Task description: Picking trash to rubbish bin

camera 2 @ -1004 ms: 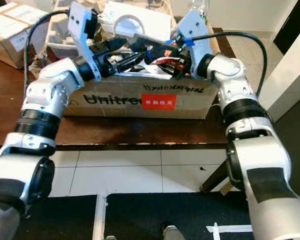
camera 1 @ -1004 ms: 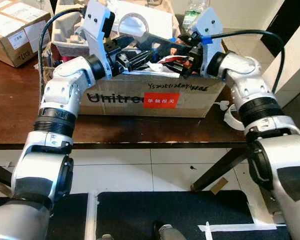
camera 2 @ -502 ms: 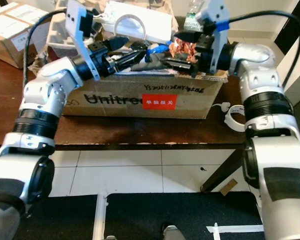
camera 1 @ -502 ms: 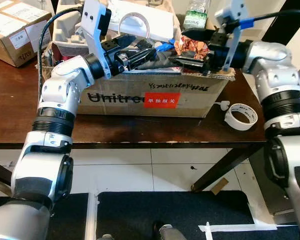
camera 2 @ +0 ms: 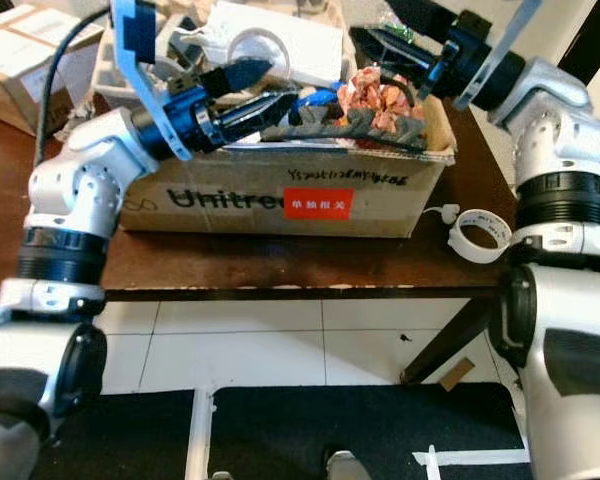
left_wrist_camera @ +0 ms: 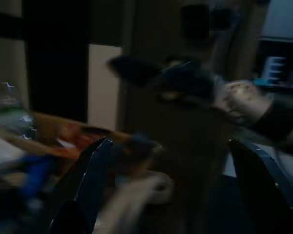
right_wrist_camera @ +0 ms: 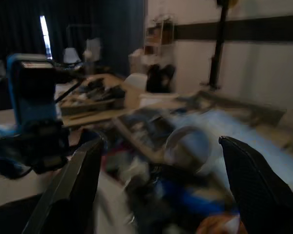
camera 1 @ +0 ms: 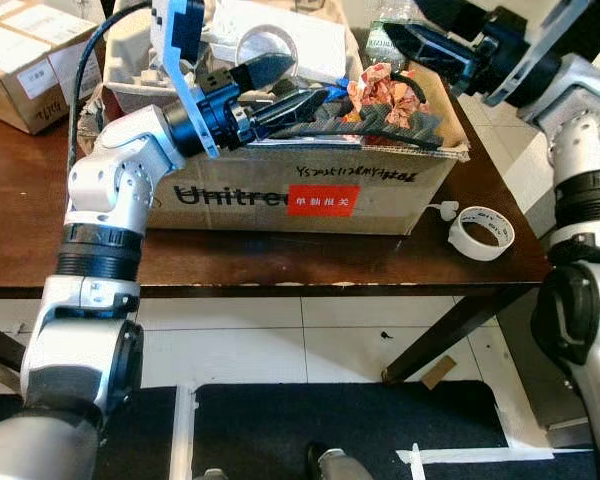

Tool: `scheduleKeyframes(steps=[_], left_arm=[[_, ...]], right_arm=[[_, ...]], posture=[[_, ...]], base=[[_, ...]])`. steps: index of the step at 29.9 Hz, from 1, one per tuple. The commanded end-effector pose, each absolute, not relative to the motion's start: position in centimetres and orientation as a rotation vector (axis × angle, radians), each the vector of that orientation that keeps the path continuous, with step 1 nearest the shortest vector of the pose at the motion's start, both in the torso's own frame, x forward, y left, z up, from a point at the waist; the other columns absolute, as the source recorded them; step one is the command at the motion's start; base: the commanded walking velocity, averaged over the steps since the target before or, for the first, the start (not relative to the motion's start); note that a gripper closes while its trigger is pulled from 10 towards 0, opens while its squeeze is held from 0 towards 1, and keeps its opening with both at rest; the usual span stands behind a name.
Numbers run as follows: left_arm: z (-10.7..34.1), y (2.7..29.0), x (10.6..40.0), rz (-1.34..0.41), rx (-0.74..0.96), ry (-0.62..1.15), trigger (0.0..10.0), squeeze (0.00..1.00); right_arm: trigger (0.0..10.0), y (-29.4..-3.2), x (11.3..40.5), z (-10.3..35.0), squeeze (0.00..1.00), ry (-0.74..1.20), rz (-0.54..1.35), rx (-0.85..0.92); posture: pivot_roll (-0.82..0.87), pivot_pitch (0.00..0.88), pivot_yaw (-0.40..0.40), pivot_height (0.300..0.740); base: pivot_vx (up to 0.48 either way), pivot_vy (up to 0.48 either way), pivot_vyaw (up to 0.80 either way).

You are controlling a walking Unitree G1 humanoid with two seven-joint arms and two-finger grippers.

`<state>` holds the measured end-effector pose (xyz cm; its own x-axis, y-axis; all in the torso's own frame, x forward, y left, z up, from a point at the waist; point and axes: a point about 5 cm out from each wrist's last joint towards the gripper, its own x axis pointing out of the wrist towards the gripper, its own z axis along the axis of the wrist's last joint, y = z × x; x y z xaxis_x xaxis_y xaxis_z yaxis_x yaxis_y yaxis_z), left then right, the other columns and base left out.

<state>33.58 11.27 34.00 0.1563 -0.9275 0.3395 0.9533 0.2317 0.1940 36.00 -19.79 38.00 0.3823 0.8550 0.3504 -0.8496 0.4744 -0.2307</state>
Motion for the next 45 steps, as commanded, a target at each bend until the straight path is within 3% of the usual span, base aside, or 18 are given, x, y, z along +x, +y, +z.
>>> scheduleKeyframes(steps=[1, 2, 6, 10, 13, 16, 24, 32, 37, 45], left_arm=[[34.1, 10.7, 32.6, -1.430, -0.061, -0.430, 10.0, 0.00], [33.6, 10.3, 31.6, -1.514, -0.074, -0.409, 10.0, 0.00], [32.1, 9.9, 30.4, -1.572, -0.064, -0.332, 10.0, 0.00], [30.6, 9.8, 29.9, -1.566, 0.010, -0.258, 10.0, 0.00], [25.9, 10.7, 29.1, -1.522, 0.156, 0.014, 10.0, 0.00], [23.7, 11.3, 28.4, -1.503, 0.209, 0.152, 10.0, 0.00], [20.2, 11.8, 27.0, -1.454, 0.208, 0.336, 10.0, 0.00], [13.6, 13.4, 25.6, -1.279, 0.190, 0.620, 10.0, 0.00], [8.3, 15.0, 23.6, -1.120, 0.137, 0.850, 10.0, 0.00], [2.7, 16.6, 22.2, -0.909, 0.168, 1.015, 10.0, 0.00]], right_arm=[[10.0, -19.5, 35.8, 37.2, 0.00, -0.425, 1.125, -0.002], [10.0, -19.3, 35.1, 35.8, 0.00, -0.390, 1.176, 0.019], [10.0, -18.8, 33.7, 33.9, 0.00, -0.345, 1.271, 0.022], [10.0, -18.7, 33.1, 32.6, 0.00, -0.278, 1.284, -0.022], [10.0, -19.1, 31.9, 28.6, 0.00, -0.112, 1.286, -0.084], [10.0, -19.3, 31.3, 27.0, 0.00, -0.037, 1.274, -0.126], [10.0, -19.2, 30.7, 23.7, 0.00, 0.135, 1.244, -0.216], [10.0, -19.6, 29.8, 17.2, 0.00, 0.419, 1.161, -0.276], [10.0, -20.2, 28.0, 11.6, 0.00, 0.626, 1.110, -0.225], [10.0, -20.0, 25.6, 4.8, 0.00, 0.831, 1.002, -0.214]], posture=[[0.03, 0.201, -0.031, 0.740], [0.03, 0.203, -0.030, 0.740], [0.04, 0.208, -0.028, 0.740], [0.03, 0.210, -0.025, 0.740], [0.03, 0.212, -0.023, 0.740], [0.03, 0.215, -0.024, 0.740], [0.03, 0.218, -0.030, 0.740], [0.03, 0.215, -0.027, 0.740], [0.03, 0.212, -0.028, 0.740], [0.03, 0.202, -0.032, 0.740]], base=[[0.000, 0.000, 0.00], [0.000, 0.000, 0.00], [0.000, 0.000, 0.00], [0.000, 0.000, 0.00], [0.000, 0.000, 0.00], [0.000, 0.000, 0.00], [0.000, 0.000, 0.00], [0.000, 0.000, 0.00], [0.000, 0.000, 0.00], [0.000, 0.000, 0.00]])
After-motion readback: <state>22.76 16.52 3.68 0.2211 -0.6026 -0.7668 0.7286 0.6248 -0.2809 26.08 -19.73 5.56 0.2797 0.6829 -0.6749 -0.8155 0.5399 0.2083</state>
